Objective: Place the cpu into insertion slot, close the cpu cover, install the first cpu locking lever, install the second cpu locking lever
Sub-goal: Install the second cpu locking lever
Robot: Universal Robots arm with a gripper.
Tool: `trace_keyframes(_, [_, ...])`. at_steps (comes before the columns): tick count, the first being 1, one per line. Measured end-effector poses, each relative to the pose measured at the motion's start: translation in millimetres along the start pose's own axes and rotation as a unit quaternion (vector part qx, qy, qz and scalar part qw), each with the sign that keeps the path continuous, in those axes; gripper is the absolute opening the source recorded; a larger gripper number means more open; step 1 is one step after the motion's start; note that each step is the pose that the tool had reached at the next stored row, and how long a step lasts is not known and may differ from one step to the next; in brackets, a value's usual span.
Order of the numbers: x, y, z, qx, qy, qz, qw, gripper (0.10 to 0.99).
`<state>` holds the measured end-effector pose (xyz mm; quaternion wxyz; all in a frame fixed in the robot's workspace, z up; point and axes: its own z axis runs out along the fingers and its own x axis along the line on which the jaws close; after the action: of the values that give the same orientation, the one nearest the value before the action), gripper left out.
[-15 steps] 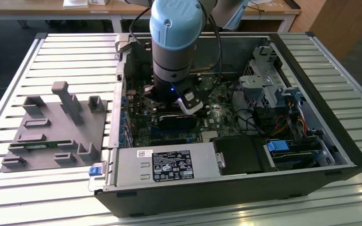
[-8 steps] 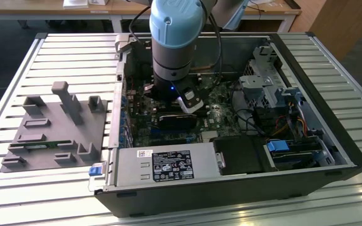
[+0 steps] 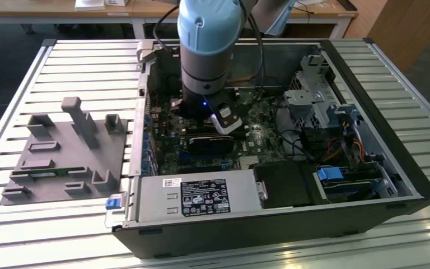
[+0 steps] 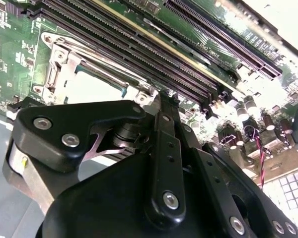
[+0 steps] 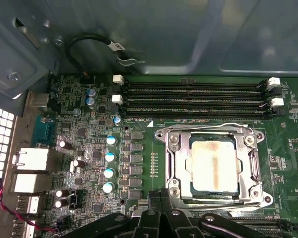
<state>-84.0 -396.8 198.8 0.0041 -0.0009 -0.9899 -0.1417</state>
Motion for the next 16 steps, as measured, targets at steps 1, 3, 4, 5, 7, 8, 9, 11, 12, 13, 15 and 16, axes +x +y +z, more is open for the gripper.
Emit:
trace_keyframes(1, [0.0, 0.2, -0.8, -0.0001, 0.0, 0.0, 1.0, 0.106])
trace_keyframes(3, [0.0, 0.8, -2.7, -0.0002, 0.0, 0.0, 1.0, 0.106])
trace_keyframes(4, [0.0, 1.1, -3.7, -0.0002, 0.0, 0.0, 1.0, 0.106])
trace_keyframes(5, [0.0, 1.4, -4.8, -0.0002, 0.0, 0.0, 1.0, 0.106])
trace_keyframes(7, [0.0, 2.1, -7.0, -0.0003, 0.0, 0.0, 1.0, 0.106])
trace_keyframes(8, [0.1, 2.4, -8.0, -0.0004, 0.0, 0.0, 1.0, 0.106])
trace_keyframes(9, [0.1, 2.7, -9.0, -0.0003, 0.0, 0.0, 1.0, 0.106])
trace_keyframes(11, [0.1, 3.4, -11.5, -0.0006, 0.0, 0.0, 1.0, 0.106])
trace_keyframes(12, [0.1, 3.8, -12.8, -0.0006, 0.0, 0.0, 1.0, 0.106])
trace_keyframes(13, [0.1, 4.1, -14.0, -0.0006, 0.0, 0.0, 1.0, 0.106])
trace_keyframes(15, [0.1, 4.8, -16.3, -0.0006, 0.0001, 0.0, 1.0, 0.106])
trace_keyframes(16, [0.1, 5.0, -17.2, -0.0006, 0.0002, 0.0, 1.0, 0.106])
